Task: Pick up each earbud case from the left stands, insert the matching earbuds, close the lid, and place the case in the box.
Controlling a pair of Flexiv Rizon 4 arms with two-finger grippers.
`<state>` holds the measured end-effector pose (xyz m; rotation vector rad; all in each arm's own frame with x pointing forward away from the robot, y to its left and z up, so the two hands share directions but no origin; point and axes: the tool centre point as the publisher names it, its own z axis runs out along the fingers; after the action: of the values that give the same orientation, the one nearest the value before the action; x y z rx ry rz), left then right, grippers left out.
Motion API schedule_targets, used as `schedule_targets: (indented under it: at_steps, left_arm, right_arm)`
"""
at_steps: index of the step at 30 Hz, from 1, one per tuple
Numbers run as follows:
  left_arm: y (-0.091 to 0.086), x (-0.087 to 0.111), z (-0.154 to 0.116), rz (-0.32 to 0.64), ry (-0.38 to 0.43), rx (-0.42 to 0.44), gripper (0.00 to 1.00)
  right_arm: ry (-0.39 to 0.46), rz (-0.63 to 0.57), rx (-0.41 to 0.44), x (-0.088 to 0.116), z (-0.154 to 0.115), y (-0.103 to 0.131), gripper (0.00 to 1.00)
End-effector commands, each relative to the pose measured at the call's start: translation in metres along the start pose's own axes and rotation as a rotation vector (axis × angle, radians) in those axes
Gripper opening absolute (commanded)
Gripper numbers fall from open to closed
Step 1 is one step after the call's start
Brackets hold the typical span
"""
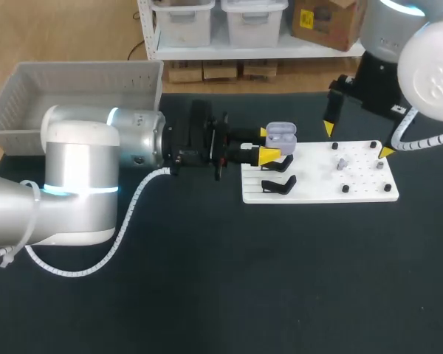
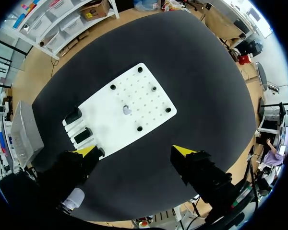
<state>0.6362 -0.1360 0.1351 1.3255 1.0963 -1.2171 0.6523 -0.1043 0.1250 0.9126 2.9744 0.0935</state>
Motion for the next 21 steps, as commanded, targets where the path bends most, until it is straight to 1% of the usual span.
schedule_targets:
  at_steps: [1,2,4,6,7,8,9,11,13,14,16,18,21]
  left_arm:
    - [-0.001,0.000,0.000,0.002,0.000,-0.005,0.00]
    - [-0.001,0.000,0.000,0.002,0.000,-0.005,0.00]
    - [-0.001,0.000,0.000,0.002,0.000,-0.005,0.00]
    - [-0.001,0.000,0.000,0.002,0.000,-0.005,0.00]
    - [-0.001,0.000,0.000,0.002,0.000,-0.005,0.00]
    - [-0.001,0.000,0.000,0.002,0.000,-0.005,0.00]
    - [-0.001,0.000,0.000,0.002,0.000,-0.005,0.00]
    - [-0.001,0.000,0.000,0.002,0.000,-0.005,0.00]
    - [-0.001,0.000,0.000,0.002,0.000,-0.005,0.00]
    - [-0.001,0.000,0.000,0.002,0.000,-0.005,0.00]
    - [-0.001,0.000,0.000,0.002,0.000,-0.005,0.00]
    - [-0.001,0.000,0.000,0.002,0.000,-0.005,0.00]
    - [-0.001,0.000,0.000,0.002,0.000,-0.005,0.00]
  right_arm:
    - [0.000,0.000,-0.001,0.000,0.000,-0.001,1.00]
    - [0.000,0.000,-0.001,0.000,0.000,-0.001,1.00]
    - [-0.043,-0.018,0.033,-0.003,0.002,0.000,1.00]
    - [-0.078,-0.060,0.010,-0.004,0.006,0.002,1.00]
    - [-0.083,-0.069,0.003,-0.005,0.009,0.002,1.00]
    - [-0.097,-0.092,-0.024,-0.005,0.011,0.002,1.00]
    - [-0.123,-0.117,-0.028,-0.005,0.014,0.002,1.00]
    - [-0.129,-0.159,-0.056,-0.007,0.020,0.003,1.00]
    - [-0.120,-0.188,-0.065,-0.008,0.026,0.005,1.00]
    - [-0.115,-0.201,-0.091,-0.009,0.027,0.005,1.00]
    - [-0.125,-0.201,-0.076,-0.009,0.031,0.005,1.00]
    - [-0.106,-0.212,-0.102,-0.011,0.034,0.006,1.00]
    - [-0.103,-0.231,-0.090,-0.013,0.040,0.008,1.00]
